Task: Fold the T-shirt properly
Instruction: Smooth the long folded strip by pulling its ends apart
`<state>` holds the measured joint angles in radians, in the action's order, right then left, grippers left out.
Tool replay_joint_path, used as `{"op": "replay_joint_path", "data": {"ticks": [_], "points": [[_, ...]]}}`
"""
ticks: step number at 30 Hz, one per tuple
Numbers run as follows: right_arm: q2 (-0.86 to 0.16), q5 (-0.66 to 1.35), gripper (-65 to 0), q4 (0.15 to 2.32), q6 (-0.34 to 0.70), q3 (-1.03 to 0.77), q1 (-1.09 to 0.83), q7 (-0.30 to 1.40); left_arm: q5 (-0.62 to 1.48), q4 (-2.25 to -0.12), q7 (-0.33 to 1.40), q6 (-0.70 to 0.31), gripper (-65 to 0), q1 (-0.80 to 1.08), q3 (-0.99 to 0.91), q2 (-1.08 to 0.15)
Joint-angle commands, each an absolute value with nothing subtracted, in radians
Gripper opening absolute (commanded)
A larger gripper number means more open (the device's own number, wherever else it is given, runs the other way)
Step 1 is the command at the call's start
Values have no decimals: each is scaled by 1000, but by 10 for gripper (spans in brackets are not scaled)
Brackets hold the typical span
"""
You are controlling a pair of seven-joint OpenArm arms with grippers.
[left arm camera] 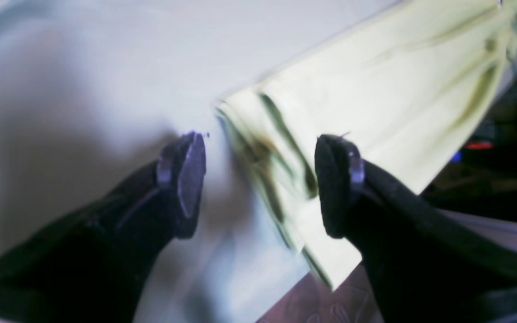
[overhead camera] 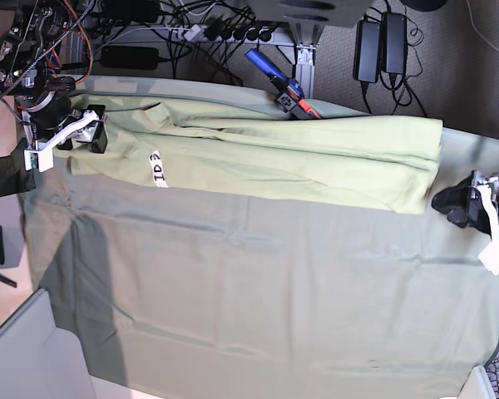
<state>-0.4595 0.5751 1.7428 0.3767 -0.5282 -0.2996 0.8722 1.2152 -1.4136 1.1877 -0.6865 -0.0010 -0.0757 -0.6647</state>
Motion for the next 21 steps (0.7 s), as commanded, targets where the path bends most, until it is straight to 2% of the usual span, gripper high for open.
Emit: {"op": "replay_joint_path", "data": {"ticks": [1,14,21], "points": [[-478,580,-232,1758,400,-539,-294,849,1229,-1427,1169,-698,-237,7,-96,-681],[-456,582,-233,1758,400,-539,-294,850,1105,-1423,1113,-698,-237,76,-112,-499],[-456,583,-232,1758,400,-539,-294,849,1028,-1423,1072,-698,-238,115,-112,-480]]}}
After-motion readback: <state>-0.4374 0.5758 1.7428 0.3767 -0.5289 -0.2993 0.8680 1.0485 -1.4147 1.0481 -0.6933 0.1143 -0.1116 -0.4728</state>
